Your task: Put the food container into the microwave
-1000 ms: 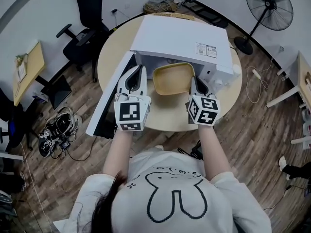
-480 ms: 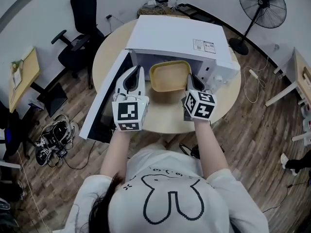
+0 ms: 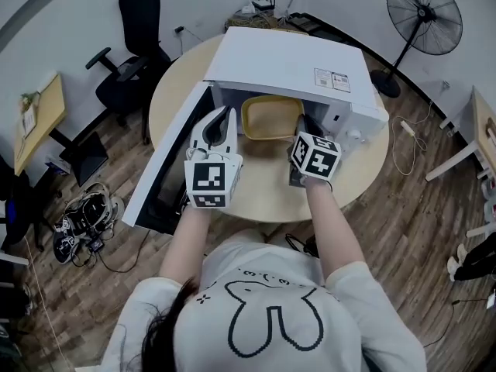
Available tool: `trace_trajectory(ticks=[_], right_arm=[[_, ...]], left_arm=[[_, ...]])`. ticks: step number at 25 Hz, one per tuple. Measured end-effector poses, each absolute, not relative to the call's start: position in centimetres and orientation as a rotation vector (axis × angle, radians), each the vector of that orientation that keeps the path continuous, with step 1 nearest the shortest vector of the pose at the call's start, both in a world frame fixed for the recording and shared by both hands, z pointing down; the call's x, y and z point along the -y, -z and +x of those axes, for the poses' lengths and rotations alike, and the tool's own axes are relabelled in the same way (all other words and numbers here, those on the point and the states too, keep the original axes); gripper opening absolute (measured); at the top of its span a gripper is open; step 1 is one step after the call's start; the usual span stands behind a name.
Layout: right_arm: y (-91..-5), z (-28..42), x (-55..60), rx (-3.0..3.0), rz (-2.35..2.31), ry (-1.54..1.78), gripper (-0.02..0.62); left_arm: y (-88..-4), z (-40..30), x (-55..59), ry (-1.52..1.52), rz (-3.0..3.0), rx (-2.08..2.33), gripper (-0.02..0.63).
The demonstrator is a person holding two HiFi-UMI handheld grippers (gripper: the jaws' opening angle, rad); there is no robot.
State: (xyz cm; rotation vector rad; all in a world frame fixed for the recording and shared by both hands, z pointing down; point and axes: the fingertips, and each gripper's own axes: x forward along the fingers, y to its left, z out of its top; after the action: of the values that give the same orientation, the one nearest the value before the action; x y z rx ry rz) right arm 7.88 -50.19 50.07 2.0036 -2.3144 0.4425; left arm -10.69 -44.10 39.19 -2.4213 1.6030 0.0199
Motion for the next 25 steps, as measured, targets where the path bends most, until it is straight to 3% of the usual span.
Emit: trace_trajectory(ticks=[15,25], right_arm=[[-53.0,8.3,55.3,2.213,2.150,-0.640,0.038],[-54.2,8.5,56.5,2.065,2.188,-0.507,0.040]], left_arm=[[-39.1,-10.5,46.0,-0.014,-2.380,-1.588,0.009],[-39.5,-11.1,46.6,0.015,-2.382,-1.598,0.009]])
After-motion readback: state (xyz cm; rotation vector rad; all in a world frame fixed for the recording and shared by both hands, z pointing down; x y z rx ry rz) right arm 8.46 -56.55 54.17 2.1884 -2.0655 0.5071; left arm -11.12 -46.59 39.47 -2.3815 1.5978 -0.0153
